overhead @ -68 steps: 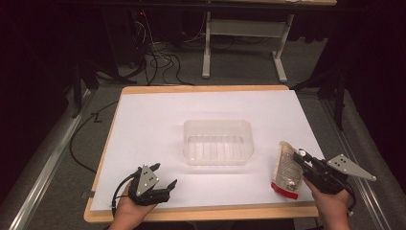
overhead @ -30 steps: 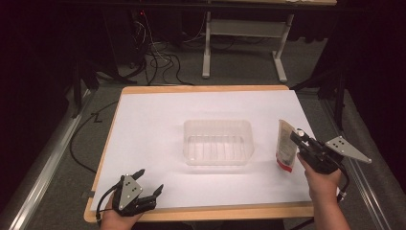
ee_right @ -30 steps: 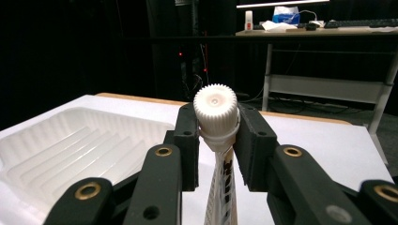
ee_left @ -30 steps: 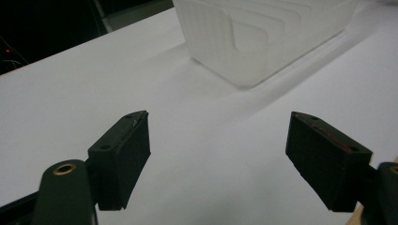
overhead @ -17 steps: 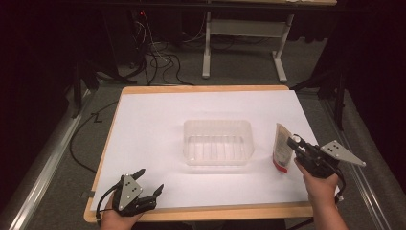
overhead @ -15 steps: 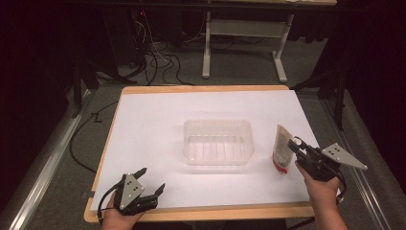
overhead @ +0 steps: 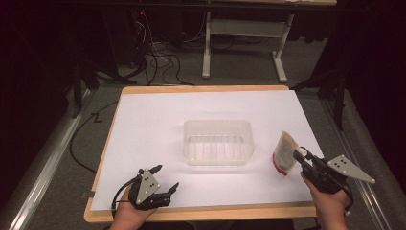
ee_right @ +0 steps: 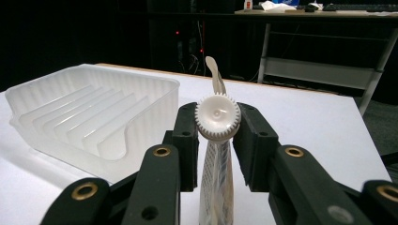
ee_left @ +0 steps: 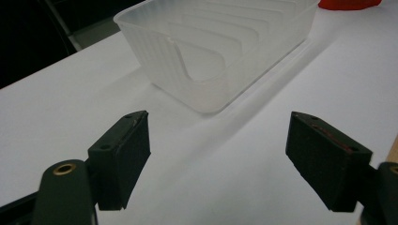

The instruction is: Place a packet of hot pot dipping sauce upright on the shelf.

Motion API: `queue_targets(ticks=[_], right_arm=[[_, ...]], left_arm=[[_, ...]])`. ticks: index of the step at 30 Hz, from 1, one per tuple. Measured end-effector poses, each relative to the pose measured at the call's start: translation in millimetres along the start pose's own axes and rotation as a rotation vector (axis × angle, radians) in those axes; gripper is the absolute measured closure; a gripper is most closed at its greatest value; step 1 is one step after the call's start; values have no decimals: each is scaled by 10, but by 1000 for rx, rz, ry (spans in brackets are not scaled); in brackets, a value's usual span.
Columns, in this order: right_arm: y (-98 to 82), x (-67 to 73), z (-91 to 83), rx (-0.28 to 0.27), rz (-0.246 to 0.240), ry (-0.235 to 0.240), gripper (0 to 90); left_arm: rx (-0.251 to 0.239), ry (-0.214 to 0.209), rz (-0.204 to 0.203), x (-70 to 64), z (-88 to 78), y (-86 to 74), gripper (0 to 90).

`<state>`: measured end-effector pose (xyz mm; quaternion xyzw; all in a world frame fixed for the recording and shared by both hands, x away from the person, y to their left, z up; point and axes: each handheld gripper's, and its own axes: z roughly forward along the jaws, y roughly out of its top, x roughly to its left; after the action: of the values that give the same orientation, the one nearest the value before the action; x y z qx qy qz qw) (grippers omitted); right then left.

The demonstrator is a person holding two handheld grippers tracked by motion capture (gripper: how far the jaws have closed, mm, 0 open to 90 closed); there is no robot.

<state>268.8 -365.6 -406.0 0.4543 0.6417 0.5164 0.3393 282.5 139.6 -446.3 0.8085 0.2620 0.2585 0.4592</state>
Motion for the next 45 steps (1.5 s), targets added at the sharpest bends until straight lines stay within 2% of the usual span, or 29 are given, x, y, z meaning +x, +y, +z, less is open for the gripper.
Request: queue_targets(ticks=[2, 6, 7, 8, 9, 10, 11, 13, 14, 15, 16, 17, 20, 24, 27, 36, 37, 40, 45], right_arm=[[-2, 11, 0, 1, -7, -3, 712], [-12, 29, 22, 18, -10, -6, 640], [-28, 30, 42, 38, -11, -9, 593], [-28, 30, 42, 38, -11, -9, 593], [-61, 23, 80, 70, 2, -4, 554], [-61, 23, 80, 70, 2, -4, 554], [-124, 10, 131, 115, 14, 8, 556], [-189, -2, 174, 152, 19, 14, 598], [-189, -2, 174, 152, 19, 14, 598], [-239, -21, 206, 182, 22, 7, 682], [-239, -21, 206, 182, 22, 7, 682], [-273, -45, 237, 199, 34, 5, 761], [-281, -54, 243, 192, 40, 1, 872], [-274, -46, 241, 188, 53, 0, 896], [-228, -3, 210, 162, 69, 24, 900], [-39, 227, 97, 97, 70, 87, 900], [12, 298, 71, 79, 71, 111, 900], [61, 369, 43, 58, 78, 133, 900], [187, 564, 16, 19, 79, 206, 900]], left_arm=[[-3, -1, -5, 6, 12, 5, 226], [-2, -4, -6, 11, 35, 14, 226], [-1, -7, -6, 6, 45, 17, 226], [-1, -7, -6, 6, 45, 17, 226], [0, -9, -4, 3, 48, 19, 226], [0, -9, -4, 3, 48, 19, 226], [0, -8, -4, 2, 46, 19, 226], [-3, -5, -4, 4, 41, 18, 226], [-3, -5, -4, 4, 41, 18, 226], [-1, -4, -4, 8, 33, 15, 226], [-1, -4, -4, 8, 33, 15, 226], [0, -2, -4, 13, 31, 13, 226], [2, -2, -6, 14, 29, 7, 226], [4, -3, -7, 17, 23, 1, 226], [4, 0, -11, 26, 16, -6, 226], [7, 5, -11, 35, 7, -12, 226], [5, 7, -12, 42, 4, -11, 226], [4, 8, -15, 46, 4, -12, 226], [4, 5, -17, 46, 6, -14, 226]])
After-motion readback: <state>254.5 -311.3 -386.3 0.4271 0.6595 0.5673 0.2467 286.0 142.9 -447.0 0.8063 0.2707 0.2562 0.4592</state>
